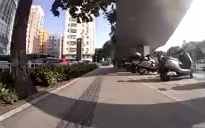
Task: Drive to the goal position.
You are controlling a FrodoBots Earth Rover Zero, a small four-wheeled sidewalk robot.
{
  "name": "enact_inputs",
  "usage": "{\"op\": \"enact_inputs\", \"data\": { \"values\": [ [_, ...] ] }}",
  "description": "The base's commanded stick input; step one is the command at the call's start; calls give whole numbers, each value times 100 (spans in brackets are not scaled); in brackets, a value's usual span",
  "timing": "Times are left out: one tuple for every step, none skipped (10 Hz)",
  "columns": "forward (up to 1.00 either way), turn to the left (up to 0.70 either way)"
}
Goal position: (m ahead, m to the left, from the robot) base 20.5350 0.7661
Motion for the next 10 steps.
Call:
{"op": "enact_inputs", "data": {
  "values": [
    [45, 0],
    [45, 0],
    [45, 0],
    [45, 0],
    [45, 0],
    [45, 0],
    [45, 0],
    [45, 0],
    [45, 0],
    [45, 0]
  ]
}}
